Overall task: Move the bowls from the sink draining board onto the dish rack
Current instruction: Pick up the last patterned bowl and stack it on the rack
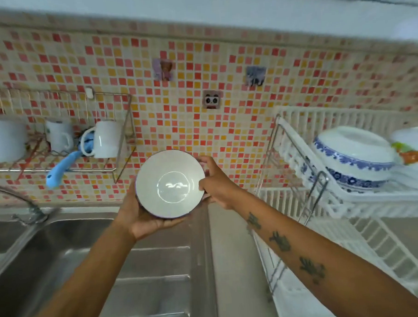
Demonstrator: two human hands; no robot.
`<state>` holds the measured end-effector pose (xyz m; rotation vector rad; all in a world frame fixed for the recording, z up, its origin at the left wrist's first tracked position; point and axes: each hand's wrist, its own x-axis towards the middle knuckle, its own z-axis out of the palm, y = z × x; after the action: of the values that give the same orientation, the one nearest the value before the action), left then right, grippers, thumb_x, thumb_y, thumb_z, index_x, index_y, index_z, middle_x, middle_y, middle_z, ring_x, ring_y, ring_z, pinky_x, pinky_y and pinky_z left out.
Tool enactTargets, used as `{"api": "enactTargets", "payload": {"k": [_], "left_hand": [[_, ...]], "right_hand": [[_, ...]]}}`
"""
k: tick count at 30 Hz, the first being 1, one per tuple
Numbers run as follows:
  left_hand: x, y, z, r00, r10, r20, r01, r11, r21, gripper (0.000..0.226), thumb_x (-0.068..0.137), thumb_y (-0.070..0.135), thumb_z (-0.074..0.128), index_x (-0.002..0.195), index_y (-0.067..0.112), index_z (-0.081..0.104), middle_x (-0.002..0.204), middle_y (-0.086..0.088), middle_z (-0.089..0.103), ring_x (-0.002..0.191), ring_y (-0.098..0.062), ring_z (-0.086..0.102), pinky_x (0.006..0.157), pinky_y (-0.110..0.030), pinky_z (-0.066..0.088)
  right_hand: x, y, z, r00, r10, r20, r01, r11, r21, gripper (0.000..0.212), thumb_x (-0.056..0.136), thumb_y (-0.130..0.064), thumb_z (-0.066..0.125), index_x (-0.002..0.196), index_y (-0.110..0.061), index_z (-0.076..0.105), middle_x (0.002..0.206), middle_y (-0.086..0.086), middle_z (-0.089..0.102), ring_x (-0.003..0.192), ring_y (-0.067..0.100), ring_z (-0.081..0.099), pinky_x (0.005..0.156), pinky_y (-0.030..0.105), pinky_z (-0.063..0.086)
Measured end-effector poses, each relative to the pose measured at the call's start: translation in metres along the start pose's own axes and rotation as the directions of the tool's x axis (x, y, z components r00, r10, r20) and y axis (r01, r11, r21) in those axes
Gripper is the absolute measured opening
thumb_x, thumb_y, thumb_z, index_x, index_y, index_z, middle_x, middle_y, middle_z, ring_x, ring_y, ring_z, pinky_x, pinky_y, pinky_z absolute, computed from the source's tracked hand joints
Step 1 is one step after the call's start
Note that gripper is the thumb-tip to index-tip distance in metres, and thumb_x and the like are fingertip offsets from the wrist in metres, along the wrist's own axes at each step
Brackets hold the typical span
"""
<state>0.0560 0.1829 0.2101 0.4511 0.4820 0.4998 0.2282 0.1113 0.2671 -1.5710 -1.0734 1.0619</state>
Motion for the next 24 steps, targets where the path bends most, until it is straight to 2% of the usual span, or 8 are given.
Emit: {"api": "enactTargets", "payload": {"k": [4, 7, 10, 12, 17, 19, 21, 24], "left_hand": [[-0.044, -0.014, 0.068, 0.988, 0.125, 0.087, -0.131, 0.989, 0.065, 0.059, 0.084, 0.066, 0.05, 0.114, 0.019, 0.07, 0.121, -0.026, 0.066, 0.108, -0.054, 0.06, 0.081, -0.068, 0.051], [-0.064, -0.024, 0.106, 0.979, 0.159, 0.131, -0.178, 0.973, 0.147, 0.063, 0.083, 0.069, 0.049, 0.125, 0.025, 0.064, 0.13, -0.022, 0.062, 0.116, -0.053, 0.057, 0.085, -0.067, 0.05], [-0.08, -0.04, 0.148, 0.965, 0.198, 0.171, -0.237, 0.939, 0.25, 0.064, 0.081, 0.074, 0.046, 0.105, 0.023, 0.077, 0.121, -0.02, 0.068, 0.107, -0.05, 0.063, 0.08, -0.067, 0.052], [-0.087, -0.051, 0.178, 0.957, 0.215, 0.196, -0.27, 0.908, 0.321, 0.064, 0.078, 0.076, 0.047, 0.103, 0.026, 0.077, 0.116, -0.017, 0.071, 0.103, -0.047, 0.067, 0.084, -0.067, 0.05], [-0.085, -0.082, 0.246, 0.94, 0.28, 0.195, -0.34, 0.812, 0.475, 0.062, 0.079, 0.074, 0.047, 0.104, 0.026, 0.076, 0.113, -0.014, 0.073, 0.101, -0.041, 0.068, 0.088, -0.064, 0.05], [-0.077, -0.096, 0.272, 0.928, 0.313, 0.2, -0.371, 0.761, 0.533, 0.058, 0.081, 0.07, 0.048, 0.107, 0.024, 0.071, 0.109, -0.012, 0.072, 0.098, -0.037, 0.067, 0.081, -0.056, 0.056], [-0.068, -0.108, 0.296, 0.911, 0.341, 0.233, -0.41, 0.695, 0.591, 0.05, 0.085, 0.066, 0.047, 0.104, 0.026, 0.069, 0.1, -0.008, 0.073, 0.091, -0.032, 0.068, 0.076, -0.047, 0.057], [-0.049, -0.12, 0.323, 0.885, 0.37, 0.282, -0.459, 0.597, 0.658, 0.037, 0.088, 0.061, 0.049, 0.099, 0.032, 0.07, 0.089, -0.001, 0.076, 0.081, -0.024, 0.07, 0.077, -0.042, 0.057]], "right_hand": [[-0.057, -0.049, -0.032, 0.99, -0.139, 0.033, 0.142, 0.983, -0.12, 0.07, 0.082, 0.009, 0.047, 0.135, -0.032, 0.03, 0.131, 0.001, 0.041, 0.105, 0.026, 0.053, 0.073, 0.048, 0.06], [-0.097, -0.076, -0.061, 0.981, -0.192, 0.031, 0.194, 0.97, -0.147, 0.056, 0.087, -0.005, 0.053, 0.131, -0.03, 0.03, 0.115, -0.002, 0.046, 0.103, 0.028, 0.055, 0.081, 0.051, 0.058], [-0.133, -0.092, -0.095, 0.974, -0.227, -0.013, 0.222, 0.962, -0.156, 0.037, 0.091, -0.027, 0.054, 0.122, -0.03, 0.034, 0.114, 0.001, 0.053, 0.102, 0.03, 0.06, 0.083, 0.048, 0.058], [-0.155, -0.1, -0.12, 0.966, -0.256, -0.042, 0.248, 0.958, -0.147, 0.032, 0.093, -0.037, 0.05, 0.12, -0.026, 0.036, 0.119, 0.006, 0.055, 0.103, 0.03, 0.061, 0.086, 0.047, 0.057], [-0.197, -0.107, -0.181, 0.949, -0.299, -0.099, 0.284, 0.949, -0.14, 0.058, 0.095, -0.058, 0.033, 0.138, -0.019, 0.035, 0.119, 0.006, 0.06, 0.098, 0.023, 0.063, 0.073, 0.036, 0.053], [-0.206, -0.108, -0.204, 0.942, -0.298, -0.157, 0.275, 0.95, -0.15, 0.064, 0.093, -0.063, 0.03, 0.141, -0.022, 0.036, 0.123, 0.006, 0.059, 0.099, 0.022, 0.062, 0.081, 0.039, 0.052], [-0.214, -0.108, -0.225, 0.93, -0.289, -0.228, 0.26, 0.954, -0.15, 0.059, 0.092, -0.065, 0.027, 0.128, -0.023, 0.046, 0.109, 0.003, 0.062, 0.093, 0.022, 0.061, 0.094, 0.045, 0.047], [-0.222, -0.106, -0.247, 0.919, -0.251, -0.303, 0.222, 0.967, -0.126, 0.051, 0.091, -0.067, 0.026, 0.104, -0.027, 0.053, 0.097, 0.002, 0.061, 0.094, 0.026, 0.059, 0.099, 0.046, 0.042]]}}
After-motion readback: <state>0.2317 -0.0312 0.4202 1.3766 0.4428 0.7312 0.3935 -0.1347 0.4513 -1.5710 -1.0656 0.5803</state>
